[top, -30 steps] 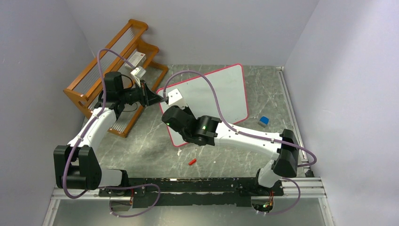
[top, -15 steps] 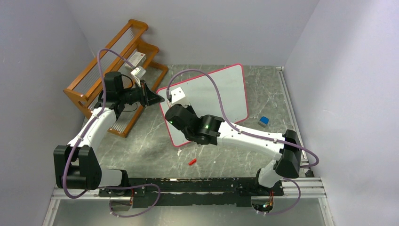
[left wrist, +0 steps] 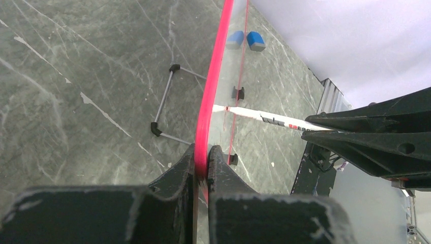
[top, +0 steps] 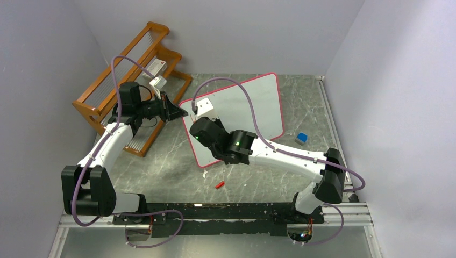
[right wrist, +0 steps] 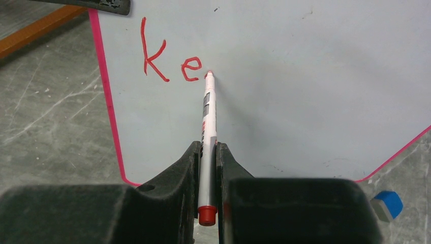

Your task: Write a sentence on the whiteboard

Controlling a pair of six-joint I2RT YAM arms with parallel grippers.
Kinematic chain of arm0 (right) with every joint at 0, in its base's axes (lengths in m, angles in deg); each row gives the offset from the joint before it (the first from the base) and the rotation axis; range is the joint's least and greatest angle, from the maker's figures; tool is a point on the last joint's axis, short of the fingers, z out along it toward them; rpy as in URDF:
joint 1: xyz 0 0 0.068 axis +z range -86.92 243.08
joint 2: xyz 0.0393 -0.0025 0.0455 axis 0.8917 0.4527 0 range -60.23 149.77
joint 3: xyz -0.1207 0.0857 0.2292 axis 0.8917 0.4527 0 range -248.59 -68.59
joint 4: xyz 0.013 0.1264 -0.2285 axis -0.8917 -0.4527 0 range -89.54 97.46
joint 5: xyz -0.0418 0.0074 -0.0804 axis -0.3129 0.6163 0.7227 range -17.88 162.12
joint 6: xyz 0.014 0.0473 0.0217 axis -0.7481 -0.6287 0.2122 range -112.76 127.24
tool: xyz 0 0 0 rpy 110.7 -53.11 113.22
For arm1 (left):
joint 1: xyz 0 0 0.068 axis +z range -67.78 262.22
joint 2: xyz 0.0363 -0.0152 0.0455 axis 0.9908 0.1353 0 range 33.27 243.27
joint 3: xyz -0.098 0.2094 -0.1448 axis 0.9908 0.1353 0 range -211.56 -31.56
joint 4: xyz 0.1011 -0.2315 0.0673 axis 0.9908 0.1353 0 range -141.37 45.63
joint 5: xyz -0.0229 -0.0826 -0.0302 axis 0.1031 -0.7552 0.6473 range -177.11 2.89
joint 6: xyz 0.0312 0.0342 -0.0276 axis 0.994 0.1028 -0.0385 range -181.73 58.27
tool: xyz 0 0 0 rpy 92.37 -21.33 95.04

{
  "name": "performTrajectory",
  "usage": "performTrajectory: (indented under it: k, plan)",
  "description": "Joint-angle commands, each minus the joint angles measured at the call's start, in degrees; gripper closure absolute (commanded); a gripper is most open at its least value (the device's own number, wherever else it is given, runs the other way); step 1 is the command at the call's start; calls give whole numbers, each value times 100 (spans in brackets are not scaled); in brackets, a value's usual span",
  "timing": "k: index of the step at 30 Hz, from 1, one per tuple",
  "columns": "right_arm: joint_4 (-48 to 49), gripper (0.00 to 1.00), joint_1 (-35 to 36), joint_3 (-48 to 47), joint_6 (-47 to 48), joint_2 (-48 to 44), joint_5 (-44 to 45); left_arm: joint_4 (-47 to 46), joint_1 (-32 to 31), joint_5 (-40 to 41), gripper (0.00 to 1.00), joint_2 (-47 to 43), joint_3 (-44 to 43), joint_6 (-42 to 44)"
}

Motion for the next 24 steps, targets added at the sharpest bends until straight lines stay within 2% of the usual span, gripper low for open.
performTrajectory:
  k: [1, 24]
  plan:
    - [-25, 100, -127, 70, -99, -52, 123, 300, -157, 335, 95, 154, 60, 578]
    - [340, 100, -153, 0, 58, -96, 336, 296, -159, 335, 95, 153, 64, 569]
